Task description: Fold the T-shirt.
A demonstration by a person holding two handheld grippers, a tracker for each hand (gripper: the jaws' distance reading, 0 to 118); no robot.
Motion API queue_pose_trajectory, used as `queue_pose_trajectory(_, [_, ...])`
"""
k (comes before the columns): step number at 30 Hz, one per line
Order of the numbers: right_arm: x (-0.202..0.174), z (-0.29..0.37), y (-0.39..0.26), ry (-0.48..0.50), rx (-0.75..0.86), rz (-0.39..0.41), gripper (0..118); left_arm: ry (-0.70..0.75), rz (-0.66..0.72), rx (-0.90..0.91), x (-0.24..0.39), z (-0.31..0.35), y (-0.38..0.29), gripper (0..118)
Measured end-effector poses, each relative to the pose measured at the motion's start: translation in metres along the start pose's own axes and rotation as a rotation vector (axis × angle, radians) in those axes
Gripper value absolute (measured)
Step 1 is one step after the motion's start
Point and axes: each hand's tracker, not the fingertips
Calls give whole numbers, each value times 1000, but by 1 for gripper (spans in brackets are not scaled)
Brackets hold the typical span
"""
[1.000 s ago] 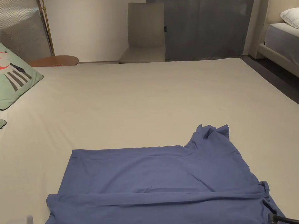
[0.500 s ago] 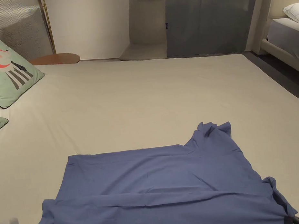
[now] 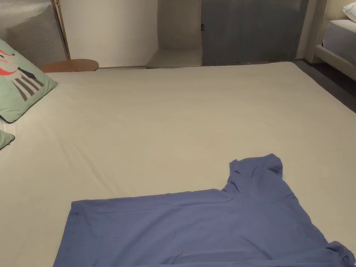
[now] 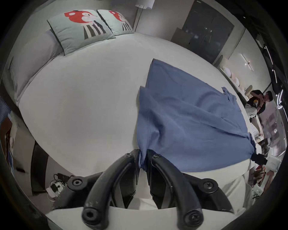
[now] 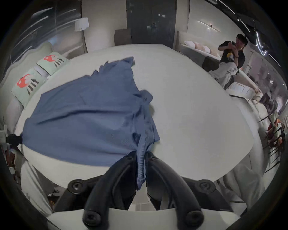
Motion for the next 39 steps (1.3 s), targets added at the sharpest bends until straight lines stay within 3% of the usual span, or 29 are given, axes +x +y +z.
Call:
queue_pose_trajectory(5, [3,-3,-3,10,15,-14,10,11,-34,26,-3,-3,-2,5])
queue_pose_trajectory(6, [3,2,-1,13,38,-13,13,14,-36,42,-1,1,-2,14])
queue_pose_trajectory(7, [2,7,0,-13,72,2,30,41,-61,72,2,5,-1,31])
queue_pose_trajectory(9, [-1,22,8,-99,168,48,94,124,-107,151,9,21,5,80])
queue_pose_trajectory(10, [-2,32,15,-100,247,40,106,99,-126,217,15,31,10,94])
queue_pose_trajectory(12, [-9,52,34,-90,378,0,105,47,-138,352,31,52,24,101])
queue_pose_trajectory(17, [-45,81,79,-121,649,-15,105,-6,-223,647,81,82,59,100])
queue_pose_trajectory(19, [-59,81,91,-138,689,-17,105,2,-246,702,99,87,67,96])
queue_pose_trajectory(20, [-66,81,96,-133,686,-21,105,-10,-255,724,106,88,69,92])
queue_pose_trajectory(22, [-75,79,103,-113,712,-38,90,-39,-247,749,117,89,72,68])
queue_pose_trajectory(23, [-80,78,106,-104,711,-41,75,-49,-248,758,122,89,72,50])
queue_pose_trajectory(24, [-83,76,108,-93,710,-46,49,-51,-252,758,126,88,73,22])
queue_pose_trajectory(25, [-86,74,111,-83,708,-47,25,-51,-253,758,129,86,74,5])
queue_pose_trajectory(26, [-88,70,113,-82,705,-47,6,-49,-252,756,131,84,76,0])
queue_pose_trajectory(27, [-91,68,114,-93,704,-44,1,-56,-244,748,131,82,77,0])
queue_pose_trajectory(32, [-93,65,120,-74,695,-44,1,-94,-217,674,122,66,98,0])
queue_pose_trajectory(39, [-92,44,131,-76,654,-32,1,-97,-137,374,89,-15,175,0])
